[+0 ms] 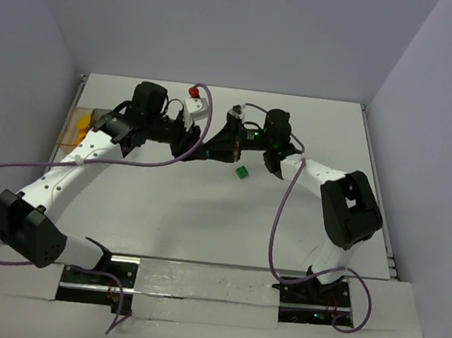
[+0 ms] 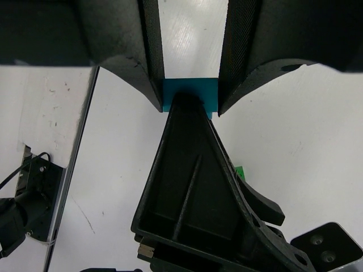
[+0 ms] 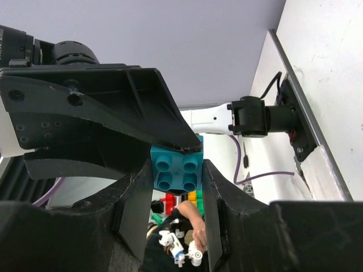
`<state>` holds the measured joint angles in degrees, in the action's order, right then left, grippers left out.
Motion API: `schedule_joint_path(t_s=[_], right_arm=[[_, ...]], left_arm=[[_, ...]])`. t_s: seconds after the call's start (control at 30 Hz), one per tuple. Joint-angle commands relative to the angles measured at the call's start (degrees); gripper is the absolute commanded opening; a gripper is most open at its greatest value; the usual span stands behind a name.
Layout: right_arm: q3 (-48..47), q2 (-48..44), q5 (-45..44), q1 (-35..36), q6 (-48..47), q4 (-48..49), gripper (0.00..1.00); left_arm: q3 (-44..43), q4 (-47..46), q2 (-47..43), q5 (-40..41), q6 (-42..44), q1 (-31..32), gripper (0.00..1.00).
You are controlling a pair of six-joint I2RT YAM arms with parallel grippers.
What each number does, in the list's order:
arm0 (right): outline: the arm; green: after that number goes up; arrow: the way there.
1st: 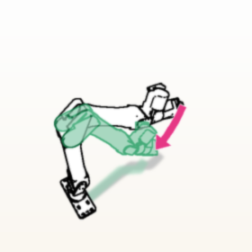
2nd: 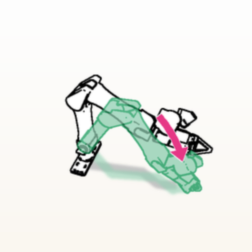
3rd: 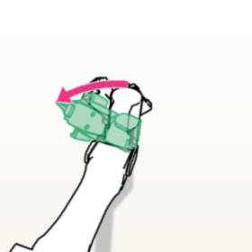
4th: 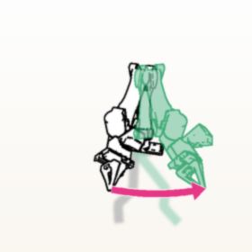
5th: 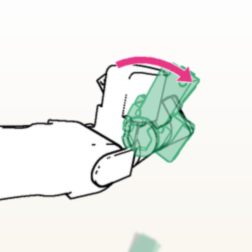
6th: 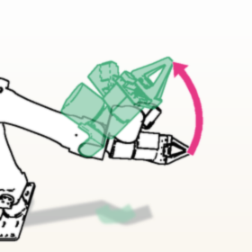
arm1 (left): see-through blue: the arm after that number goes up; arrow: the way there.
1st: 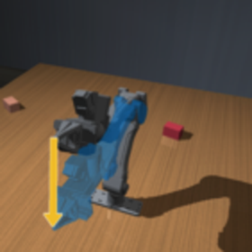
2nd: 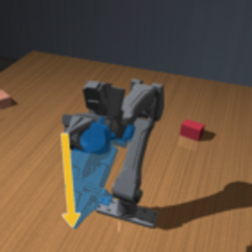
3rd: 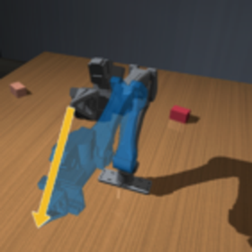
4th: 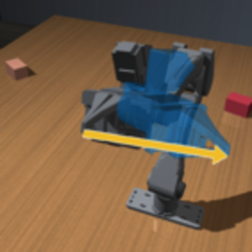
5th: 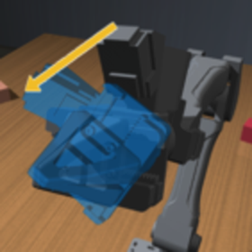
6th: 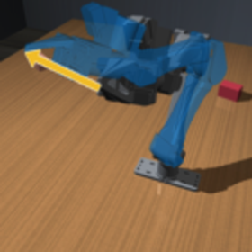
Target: Sort the legos into containers by color
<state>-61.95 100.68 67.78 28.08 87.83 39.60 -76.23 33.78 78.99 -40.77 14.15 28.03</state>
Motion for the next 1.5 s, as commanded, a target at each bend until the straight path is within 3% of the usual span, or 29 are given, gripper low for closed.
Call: schedule_joint_path(t_s=[0.0, 0.07, 0.17, 0.2, 0.43, 0.53, 0.57, 0.6, 0.63, 0.73, 0.87, 1.1, 1.47], right_arm=[[-2.21, -0.3, 2.27, 0.4, -0.74, 2.84, 0.02], [-2.38, -0.14, 2.38, 0.4, -0.84, 2.76, 0.27], [-3.65, 0.54, 3.21, -0.36, -2.17, 2.6, 0.91], [-4.26, 0.81, 3.47, -1.43, -2.71, 2.43, 0.98], [-3.68, 0.75, 1.39, -9.76, -9.19, -0.56, 1.0], [-6.73, 0.13, 0.6, -13.74, -20.87, -17.04, 1.0], [-9.13, 0.04, -1.0, -14.16, -31.08, -25.34, 1.0], [-12.48, -0.13, -4.62, -14.98, -46.38, -42.68, 1.0], [-16.21, -0.14, -8.75, -15.05, -56.02, -53.71, 1.0], [-20.39, -1.79, -17.7, -14.81, -67.48, -65.11, 1.0], [-20.49, -4.44, -30.24, -14.1, -76.91, -71.24, 1.0], [-18.51, -7.8, -48.67, -10.45, -89.12, -75.03, 1.0], [-15.92, -5.79, -58.49, -7.62, -92.4, -76.14, 0.99]], left_arm=[[-2.53, -0.93, 1.19, 1.15, -0.36, -0.17, 0.17], [-2.79, 0.03, 1.42, 1.48, -0.44, -0.09, 0.05], [-2.03, 1.68, 0.51, 1.93, -0.01, -0.84, 0.0], [-0.87, 1.64, -0.74, 1.28, -0.24, -1.52, 0.0], [1.07, 7.35, -3.76, 1.24, 3.43, -14.92, 0.0], [1.05, 9.8, -2.01, 6.93, 5.48, -24.58, 0.0], [0.61, 10.11, -0.7, 10.64, 5.68, -26.83, 0.0], [-0.1, 10.75, 1.05, 15.32, 5.74, -31.49, 0.0], [-1.14, 11.27, 3.08, 16.87, 5.29, -34.33, 0.0], [-6.01, 13.34, 10.35, 19.84, 4.23, -41.74, 0.0], [-9.53, 12.04, 16.75, 24.49, 4.29, -48.1, 0.05], [-12.49, 9.89, 22.33, 28.02, 3.86, -48.6, 0.06], [-16.23, 8.96, 28.57, 28.63, 3.52, -46.04, 0.11]])
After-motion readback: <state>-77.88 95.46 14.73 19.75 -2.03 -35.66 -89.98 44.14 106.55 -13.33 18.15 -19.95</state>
